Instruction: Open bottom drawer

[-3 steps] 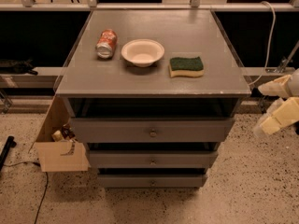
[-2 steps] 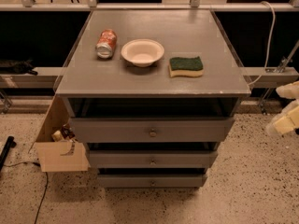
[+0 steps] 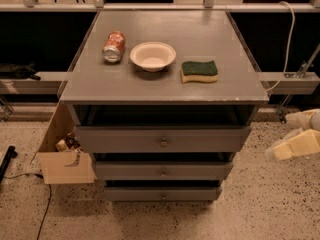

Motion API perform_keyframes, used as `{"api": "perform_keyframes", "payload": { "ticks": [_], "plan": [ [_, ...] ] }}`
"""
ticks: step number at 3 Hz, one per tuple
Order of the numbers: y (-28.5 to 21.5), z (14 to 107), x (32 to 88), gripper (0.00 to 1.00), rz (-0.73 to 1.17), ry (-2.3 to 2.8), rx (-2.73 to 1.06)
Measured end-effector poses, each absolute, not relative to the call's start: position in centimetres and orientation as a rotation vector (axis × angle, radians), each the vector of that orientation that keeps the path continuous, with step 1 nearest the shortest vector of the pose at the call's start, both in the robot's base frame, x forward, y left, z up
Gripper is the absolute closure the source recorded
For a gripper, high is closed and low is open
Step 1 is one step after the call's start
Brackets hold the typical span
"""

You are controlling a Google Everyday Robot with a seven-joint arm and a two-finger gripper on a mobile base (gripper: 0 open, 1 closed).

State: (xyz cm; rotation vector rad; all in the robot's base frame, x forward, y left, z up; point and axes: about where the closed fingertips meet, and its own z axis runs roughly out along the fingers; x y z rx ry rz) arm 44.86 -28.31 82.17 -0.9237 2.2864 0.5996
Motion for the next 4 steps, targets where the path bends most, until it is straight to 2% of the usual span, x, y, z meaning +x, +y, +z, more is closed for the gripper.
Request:
{"api": "perform_keyframes", "payload": {
  "ticks": [2, 3, 4],
  "plan": [
    [-27.9, 80.7, 45.7, 0.00, 0.604, 2.308, -0.877],
    [-26.7, 77.2, 45.6, 0.00, 0.663, 2.339, -0.808],
    [-23.4, 69.8, 44.2, 0.00, 0.788, 2.414, -0.747]
  ]
}}
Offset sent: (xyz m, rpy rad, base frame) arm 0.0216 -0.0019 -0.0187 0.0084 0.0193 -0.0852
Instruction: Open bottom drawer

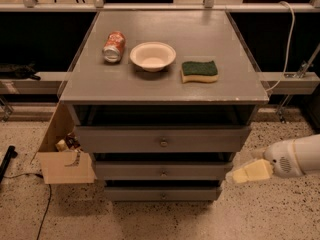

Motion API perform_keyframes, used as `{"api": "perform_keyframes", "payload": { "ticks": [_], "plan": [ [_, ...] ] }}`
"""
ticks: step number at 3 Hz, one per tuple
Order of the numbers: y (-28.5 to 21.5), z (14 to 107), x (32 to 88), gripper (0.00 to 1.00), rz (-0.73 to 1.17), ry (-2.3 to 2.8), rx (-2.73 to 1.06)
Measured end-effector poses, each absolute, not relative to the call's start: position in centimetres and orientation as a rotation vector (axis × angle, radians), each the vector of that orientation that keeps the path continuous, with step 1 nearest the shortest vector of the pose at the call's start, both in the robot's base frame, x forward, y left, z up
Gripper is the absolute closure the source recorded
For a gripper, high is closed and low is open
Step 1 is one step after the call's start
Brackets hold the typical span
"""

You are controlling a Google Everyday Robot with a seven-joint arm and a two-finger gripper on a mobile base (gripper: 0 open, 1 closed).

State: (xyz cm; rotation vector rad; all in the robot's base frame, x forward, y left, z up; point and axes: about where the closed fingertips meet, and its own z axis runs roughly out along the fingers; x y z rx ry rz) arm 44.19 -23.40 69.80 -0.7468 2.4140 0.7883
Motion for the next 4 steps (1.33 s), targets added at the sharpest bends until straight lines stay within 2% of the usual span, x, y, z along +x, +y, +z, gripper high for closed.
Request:
{"api": "perform_keyframes", "payload": {
  "ticks": [1, 3, 4],
  "plan": [
    [-21.1, 65.6, 43.9, 0.00, 0.852, 2.438, -0.721],
    [-20.2, 64.7, 44.2, 0.00, 0.882, 2.428, -0.724],
    [-18.1, 62.1, 44.6, 0.00, 0.942, 2.414, -0.736]
  ]
}}
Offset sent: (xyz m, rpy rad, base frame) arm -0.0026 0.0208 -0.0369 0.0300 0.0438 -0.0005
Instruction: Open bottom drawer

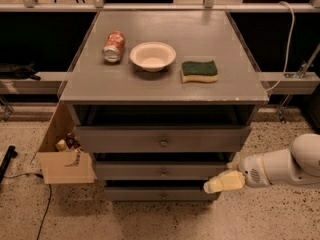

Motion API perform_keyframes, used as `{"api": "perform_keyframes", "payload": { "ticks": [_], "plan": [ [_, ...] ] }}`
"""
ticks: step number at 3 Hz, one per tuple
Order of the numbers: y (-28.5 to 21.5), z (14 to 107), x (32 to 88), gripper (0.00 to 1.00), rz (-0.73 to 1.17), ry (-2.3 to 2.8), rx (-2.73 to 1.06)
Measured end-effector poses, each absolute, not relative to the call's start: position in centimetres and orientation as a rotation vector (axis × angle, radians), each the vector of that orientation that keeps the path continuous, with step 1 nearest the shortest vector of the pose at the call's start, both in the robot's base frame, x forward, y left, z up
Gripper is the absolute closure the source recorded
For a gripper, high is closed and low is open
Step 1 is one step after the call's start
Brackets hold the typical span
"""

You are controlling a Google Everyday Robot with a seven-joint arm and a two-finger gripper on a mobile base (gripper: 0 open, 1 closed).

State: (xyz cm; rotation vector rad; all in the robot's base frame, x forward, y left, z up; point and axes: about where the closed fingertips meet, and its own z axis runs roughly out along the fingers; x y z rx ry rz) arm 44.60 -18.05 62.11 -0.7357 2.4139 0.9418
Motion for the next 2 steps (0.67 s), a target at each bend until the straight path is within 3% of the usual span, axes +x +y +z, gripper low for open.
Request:
{"api": "perform_keyframes", "payload": {
  "ticks": [2],
  "plan": [
    [-14.5, 52.8, 46.1, 0.00, 1.125, 2.335, -0.537]
  ]
}}
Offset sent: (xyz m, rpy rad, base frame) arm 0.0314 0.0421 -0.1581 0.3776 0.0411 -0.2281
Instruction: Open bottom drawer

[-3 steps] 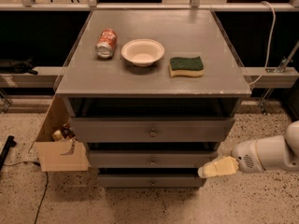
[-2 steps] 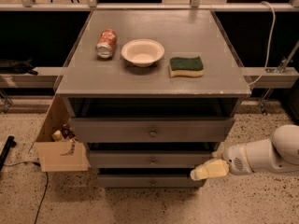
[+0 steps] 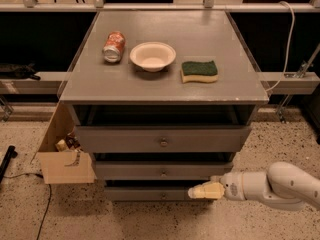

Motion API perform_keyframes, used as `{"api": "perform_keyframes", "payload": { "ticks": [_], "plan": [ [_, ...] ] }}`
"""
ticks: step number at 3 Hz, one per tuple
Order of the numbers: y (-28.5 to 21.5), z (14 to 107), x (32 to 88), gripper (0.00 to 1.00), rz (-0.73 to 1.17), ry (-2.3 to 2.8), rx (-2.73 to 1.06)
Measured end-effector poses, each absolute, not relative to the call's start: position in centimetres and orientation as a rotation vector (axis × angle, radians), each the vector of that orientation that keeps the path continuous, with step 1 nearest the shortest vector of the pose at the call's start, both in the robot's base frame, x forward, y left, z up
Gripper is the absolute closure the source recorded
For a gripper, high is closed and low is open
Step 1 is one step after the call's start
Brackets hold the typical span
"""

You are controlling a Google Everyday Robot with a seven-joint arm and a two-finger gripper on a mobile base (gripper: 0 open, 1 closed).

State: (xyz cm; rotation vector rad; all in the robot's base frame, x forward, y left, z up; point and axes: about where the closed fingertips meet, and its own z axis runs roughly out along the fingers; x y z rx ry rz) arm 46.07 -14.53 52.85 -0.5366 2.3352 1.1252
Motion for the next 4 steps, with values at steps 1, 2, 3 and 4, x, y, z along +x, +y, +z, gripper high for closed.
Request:
{"api": "perform_keyframes", "payload": {
  "ticks": [1, 2, 3, 4],
  "plan": [
    [-13.7, 49.2, 47.3, 0.00, 1.214, 2.270, -0.398],
    [-13.2, 47.9, 46.8, 0.00, 1.247, 2.274, -0.380],
    [-13.2, 48.1, 46.9, 0.00, 1.233, 2.198, -0.399],
    [-14.1, 48.5, 47.1, 0.00, 1.186, 1.979, -0.401]
  ]
}}
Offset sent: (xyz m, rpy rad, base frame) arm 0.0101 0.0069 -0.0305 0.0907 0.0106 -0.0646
